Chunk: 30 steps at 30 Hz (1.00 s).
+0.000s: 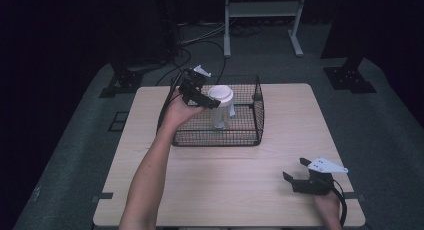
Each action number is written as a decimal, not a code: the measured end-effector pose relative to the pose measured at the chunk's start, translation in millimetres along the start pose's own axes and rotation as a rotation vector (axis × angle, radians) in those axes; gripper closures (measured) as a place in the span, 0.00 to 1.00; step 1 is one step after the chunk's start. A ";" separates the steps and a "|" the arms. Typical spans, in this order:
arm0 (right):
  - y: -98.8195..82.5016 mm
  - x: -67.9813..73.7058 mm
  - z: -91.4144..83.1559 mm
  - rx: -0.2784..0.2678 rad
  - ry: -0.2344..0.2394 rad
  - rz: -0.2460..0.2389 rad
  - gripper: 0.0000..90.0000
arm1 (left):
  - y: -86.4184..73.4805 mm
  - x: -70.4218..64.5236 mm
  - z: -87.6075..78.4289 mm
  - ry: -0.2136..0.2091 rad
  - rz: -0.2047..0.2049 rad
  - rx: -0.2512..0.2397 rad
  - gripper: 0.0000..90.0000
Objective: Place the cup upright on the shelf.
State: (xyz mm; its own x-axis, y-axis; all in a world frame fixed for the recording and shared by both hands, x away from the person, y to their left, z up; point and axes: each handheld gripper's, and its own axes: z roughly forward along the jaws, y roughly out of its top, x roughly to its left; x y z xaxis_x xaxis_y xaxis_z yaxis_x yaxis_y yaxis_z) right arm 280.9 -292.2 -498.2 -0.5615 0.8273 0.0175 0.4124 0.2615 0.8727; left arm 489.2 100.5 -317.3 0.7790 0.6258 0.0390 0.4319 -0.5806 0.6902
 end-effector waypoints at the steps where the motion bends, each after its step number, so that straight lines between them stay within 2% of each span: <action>1: 0.0 0.0 0.0 0.000 -0.002 0.001 0.14 | -2.8 -0.5 -1.9 0.006 0.003 0.000 0.01; 9: -0.1 -0.1 0.2 0.002 -0.003 0.004 0.14 | -20.7 2.0 -10.0 0.001 -0.007 0.011 0.02; 11: -0.1 -0.1 0.2 0.002 -0.006 0.002 0.14 | -27.5 -0.2 -14.3 -0.007 -0.008 -0.008 0.02; 15: -0.2 0.0 0.0 0.002 -0.009 0.001 0.14 | -33.0 -4.9 -18.3 -0.021 -0.001 -0.012 0.01; 17: -0.3 0.1 -0.2 0.002 -0.011 0.000 0.14 | -40.1 -14.1 -21.8 -0.035 0.028 -0.009 0.01; 21: -0.3 0.2 -0.1 0.003 -0.014 0.002 0.14 | -47.1 -22.7 -24.8 -0.046 0.055 -0.017 0.01; 30: -0.4 -0.3 -0.4 0.001 -0.019 0.007 0.14 | -60.4 -34.4 -29.4 -0.057 0.080 -0.026 0.01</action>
State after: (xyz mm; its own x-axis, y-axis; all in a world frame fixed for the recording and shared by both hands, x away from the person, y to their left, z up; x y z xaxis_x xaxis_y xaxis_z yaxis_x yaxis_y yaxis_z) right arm 280.6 -292.8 -498.3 -0.5448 0.8384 0.0140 0.4171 0.2565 0.8719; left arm 423.0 129.4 -339.0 0.8358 0.5464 0.0540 0.3555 -0.6134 0.7052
